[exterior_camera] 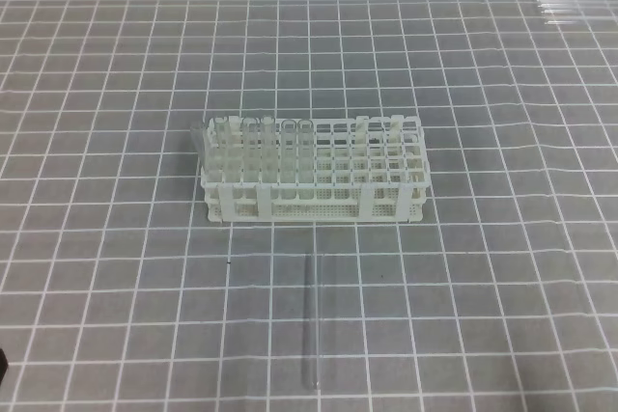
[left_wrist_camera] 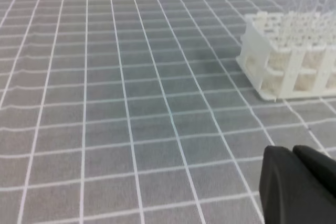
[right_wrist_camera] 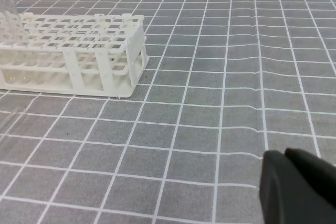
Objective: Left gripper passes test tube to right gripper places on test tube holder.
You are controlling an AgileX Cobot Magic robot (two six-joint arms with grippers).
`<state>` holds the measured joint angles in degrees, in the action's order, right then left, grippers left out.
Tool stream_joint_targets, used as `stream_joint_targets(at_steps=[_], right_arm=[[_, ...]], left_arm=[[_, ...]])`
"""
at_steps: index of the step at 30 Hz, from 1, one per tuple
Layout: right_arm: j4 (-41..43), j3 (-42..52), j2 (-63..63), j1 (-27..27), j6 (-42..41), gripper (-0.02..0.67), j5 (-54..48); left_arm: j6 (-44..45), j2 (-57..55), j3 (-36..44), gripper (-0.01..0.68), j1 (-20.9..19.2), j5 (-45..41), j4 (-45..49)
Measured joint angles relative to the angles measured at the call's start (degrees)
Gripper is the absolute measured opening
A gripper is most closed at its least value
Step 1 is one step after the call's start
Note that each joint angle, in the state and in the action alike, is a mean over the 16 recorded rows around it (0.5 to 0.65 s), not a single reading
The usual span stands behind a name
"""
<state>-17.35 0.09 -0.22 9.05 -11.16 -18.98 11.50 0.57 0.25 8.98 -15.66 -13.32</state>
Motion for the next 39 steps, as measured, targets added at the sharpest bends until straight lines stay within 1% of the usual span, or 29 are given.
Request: stream_joint_targets(at_steps=[5,8,17,21,24,32,39], right_arm=[[-0.6,0.0,0.0,0.0,0.0,-0.013,1.5],[-3.4,0.0,0.0,0.0,0.0,-0.013,3.9],[-20.8,-0.1,0.0,0.0,0.0,-0.013,13.1],[-28.5,-0.1,0.0,0.0,0.0,-0.013,16.1],[-31.9,-0.1,0.0,0.0,0.0,-0.013,16.3],[-32.9,-2.9,2.8,0.0,0.0,-0.013,11.9],[-29.7,-9.2,12.1,0.0,-0.3,-0.013,3.6]], left_arm=[[-0.1,-0.3,-0.1,-0.003,0.0,2.7,-4.9],[-0.2,-0.1,-0.1,-0.002,0.0,5.1,-9.9],[-0.6,0.1,0.0,-0.002,0.0,10.1,-23.1],[-0.6,0.2,0.0,-0.002,0.0,11.0,-25.5],[-0.6,0.2,-0.1,-0.003,0.0,10.8,-26.0],[-0.4,-1.5,-3.3,-0.003,0.0,7.5,-27.1],[0.4,-12.8,-12.0,-0.002,0.0,-2.4,-27.0]])
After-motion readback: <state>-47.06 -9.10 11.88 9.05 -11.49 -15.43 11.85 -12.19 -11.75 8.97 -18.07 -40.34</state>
